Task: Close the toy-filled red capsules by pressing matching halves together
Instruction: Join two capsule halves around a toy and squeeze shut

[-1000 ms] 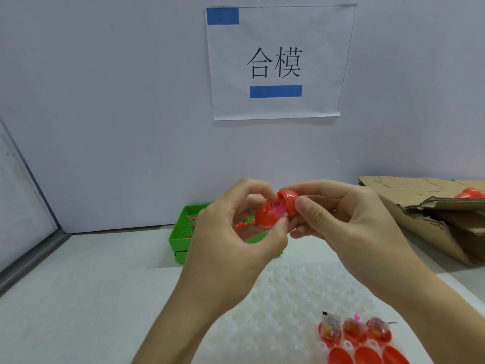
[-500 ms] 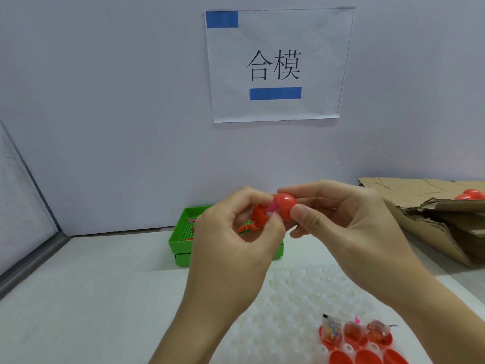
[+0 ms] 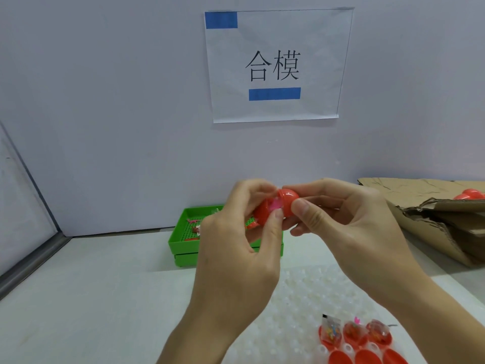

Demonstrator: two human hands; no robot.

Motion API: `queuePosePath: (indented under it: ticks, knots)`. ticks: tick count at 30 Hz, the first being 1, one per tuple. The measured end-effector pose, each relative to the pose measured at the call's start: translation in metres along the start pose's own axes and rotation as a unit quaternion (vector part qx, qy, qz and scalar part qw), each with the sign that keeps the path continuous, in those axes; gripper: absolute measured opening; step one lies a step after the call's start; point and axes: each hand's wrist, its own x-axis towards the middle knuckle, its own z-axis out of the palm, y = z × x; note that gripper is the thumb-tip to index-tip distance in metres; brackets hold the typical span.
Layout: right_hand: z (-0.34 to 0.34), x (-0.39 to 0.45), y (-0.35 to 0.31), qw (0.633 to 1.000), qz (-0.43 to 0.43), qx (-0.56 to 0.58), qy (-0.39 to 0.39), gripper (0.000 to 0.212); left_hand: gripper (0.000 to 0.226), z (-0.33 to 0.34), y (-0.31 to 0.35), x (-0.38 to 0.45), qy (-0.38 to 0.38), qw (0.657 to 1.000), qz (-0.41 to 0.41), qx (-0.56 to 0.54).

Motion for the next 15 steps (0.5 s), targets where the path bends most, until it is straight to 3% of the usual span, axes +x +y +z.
queuePosePath:
  ticks: [2,5,15]
  knots:
    - [-0.0001,-0.0003,-0.0004,1.0,0.001,0.003,-0.001,0.02,0.018,0.0002,-0.0003,-0.0007,-0.003,1.0,-0.011,-0.027]
    - [0.0004,-0.0007,-0.0014,1.0,-0.001,0.013,-0.006,0.02,0.003,-0.0006,-0.0011,0.0,0.007,1.0,0.006,-0.023]
    - [0.0015,-0.0006,-0.0037,1.0,-0.008,0.02,0.0,0.018,0.013,0.0008,-0.0019,0.0005,0.015,0.999,0.03,0.002]
